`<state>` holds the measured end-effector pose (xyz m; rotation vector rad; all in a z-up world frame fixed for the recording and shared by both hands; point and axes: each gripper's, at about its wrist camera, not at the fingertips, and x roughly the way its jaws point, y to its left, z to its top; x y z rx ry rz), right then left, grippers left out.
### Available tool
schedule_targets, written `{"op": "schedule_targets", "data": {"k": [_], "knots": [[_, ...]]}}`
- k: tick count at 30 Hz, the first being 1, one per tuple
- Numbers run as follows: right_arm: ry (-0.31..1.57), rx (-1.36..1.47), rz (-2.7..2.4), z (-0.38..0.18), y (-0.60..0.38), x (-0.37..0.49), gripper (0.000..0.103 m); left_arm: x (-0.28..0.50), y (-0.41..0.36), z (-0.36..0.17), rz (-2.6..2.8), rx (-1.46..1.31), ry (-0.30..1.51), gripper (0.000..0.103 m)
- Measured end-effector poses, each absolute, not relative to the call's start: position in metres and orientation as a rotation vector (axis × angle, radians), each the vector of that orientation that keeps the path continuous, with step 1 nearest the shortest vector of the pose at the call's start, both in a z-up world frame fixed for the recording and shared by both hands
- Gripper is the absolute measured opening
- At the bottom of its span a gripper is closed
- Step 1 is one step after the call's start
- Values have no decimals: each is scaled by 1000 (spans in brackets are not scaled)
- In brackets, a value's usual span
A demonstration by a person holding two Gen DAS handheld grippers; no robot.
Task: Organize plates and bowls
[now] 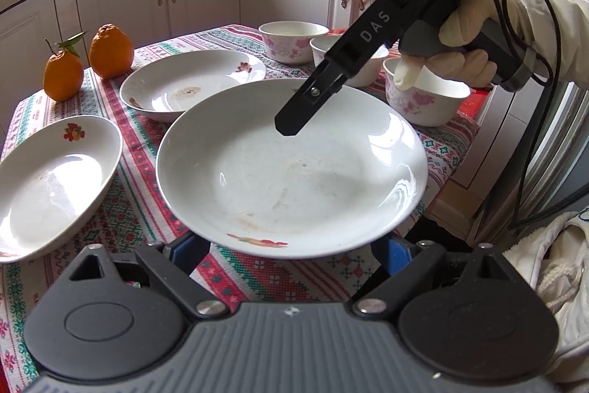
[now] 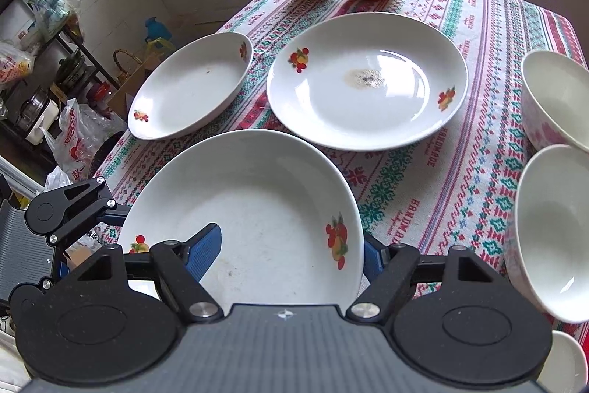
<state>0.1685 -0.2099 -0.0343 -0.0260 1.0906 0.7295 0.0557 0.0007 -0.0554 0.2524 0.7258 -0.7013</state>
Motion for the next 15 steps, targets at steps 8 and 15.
{"op": "schedule_targets", "data": {"k": [8, 15], "knots": [[1076, -52, 764, -25, -188, 176, 81, 57, 18, -45, -663, 234, 719, 94], [1055, -81, 809, -15, -161, 185, 81, 60, 38, -38, -617, 231, 715, 94]]}}
